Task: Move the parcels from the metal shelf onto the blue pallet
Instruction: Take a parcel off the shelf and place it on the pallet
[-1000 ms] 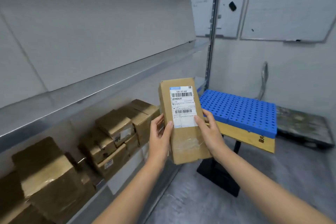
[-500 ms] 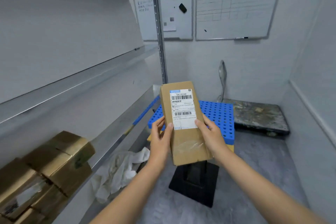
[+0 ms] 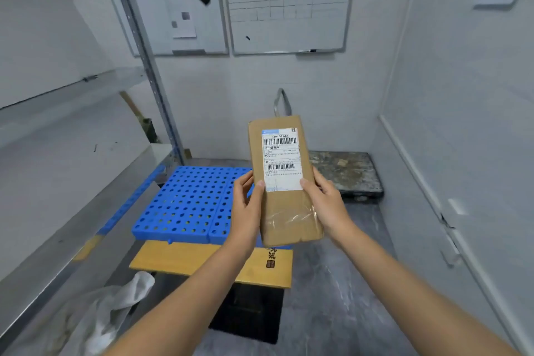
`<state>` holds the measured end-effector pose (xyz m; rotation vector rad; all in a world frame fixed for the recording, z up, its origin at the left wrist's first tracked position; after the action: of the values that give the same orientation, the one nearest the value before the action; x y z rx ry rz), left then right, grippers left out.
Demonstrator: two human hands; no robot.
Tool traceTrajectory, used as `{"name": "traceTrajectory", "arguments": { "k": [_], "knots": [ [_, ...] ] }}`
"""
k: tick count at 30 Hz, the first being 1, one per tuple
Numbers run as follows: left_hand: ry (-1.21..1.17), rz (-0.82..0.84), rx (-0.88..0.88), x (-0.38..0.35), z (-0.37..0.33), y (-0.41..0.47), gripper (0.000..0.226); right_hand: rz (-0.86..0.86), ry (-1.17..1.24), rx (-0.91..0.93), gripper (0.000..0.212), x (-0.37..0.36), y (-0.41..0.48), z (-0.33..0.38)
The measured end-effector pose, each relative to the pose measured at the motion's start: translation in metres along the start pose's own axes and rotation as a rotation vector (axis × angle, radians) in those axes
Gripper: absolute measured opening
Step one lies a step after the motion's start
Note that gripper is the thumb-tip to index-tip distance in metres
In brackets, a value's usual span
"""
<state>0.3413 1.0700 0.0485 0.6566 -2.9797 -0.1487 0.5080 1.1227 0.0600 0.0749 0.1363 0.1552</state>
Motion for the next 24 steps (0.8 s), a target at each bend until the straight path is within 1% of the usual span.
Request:
{"name": "traceTrajectory", "arguments": {
  "k": [3, 7, 10, 13, 17, 19, 21, 23, 24],
  "knots": [
    [-0.031, 0.035, 0.015, -0.036, 0.010, 0.031, 0.028, -0.041, -0.042, 0.000, 0.042, 0.025, 0.035, -0.007],
    [-0.063, 0.055, 0.036, -0.073, 0.024, 0.083, 0.027, -0.054, -0.065, -0.019, 0.042, 0.045, 0.096, -0.013],
    [-0.085, 0.031, 0.054, -0.092, 0.034, 0.130, 0.028, -0.031, -0.073, -0.005, 0.039, 0.048, 0.149, -0.015],
    [-0.109, -0.009, 0.071, -0.103, 0.043, 0.177, 0.029, 0.012, -0.118, -0.049, 0.040, 0.041, 0.204, -0.020],
    [-0.104, -0.096, 0.101, -0.099, 0.058, 0.226, 0.034, 0.096, -0.159, -0.084, 0.043, 0.020, 0.266, -0.032],
    [-0.096, -0.127, 0.119, -0.090, 0.066, 0.243, 0.036, 0.137, -0.139, -0.096, 0.043, 0.005, 0.287, -0.042],
    [-0.092, -0.186, 0.145, -0.071, 0.077, 0.255, 0.037, 0.210, -0.127, -0.116, 0.041, -0.020, 0.303, -0.056],
    [-0.085, -0.271, 0.161, -0.044, 0.086, 0.265, 0.034, 0.289, -0.145, -0.144, 0.047, -0.054, 0.315, -0.069],
    [-0.086, -0.316, 0.174, -0.032, 0.091, 0.268, 0.033, 0.316, -0.144, -0.161, 0.046, -0.070, 0.319, -0.077]
  ]
}}
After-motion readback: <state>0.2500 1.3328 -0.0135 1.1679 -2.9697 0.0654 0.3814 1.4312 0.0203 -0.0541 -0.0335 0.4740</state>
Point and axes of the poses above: each hand's wrist, its own y-axis towards the middle knuckle, its own x-axis out of the back of the hand, z = x × y, the point moved 6 cm from there along y, towards the middle knuckle, and after that the axes turned 12 degrees about y, right-handed, at the moved point
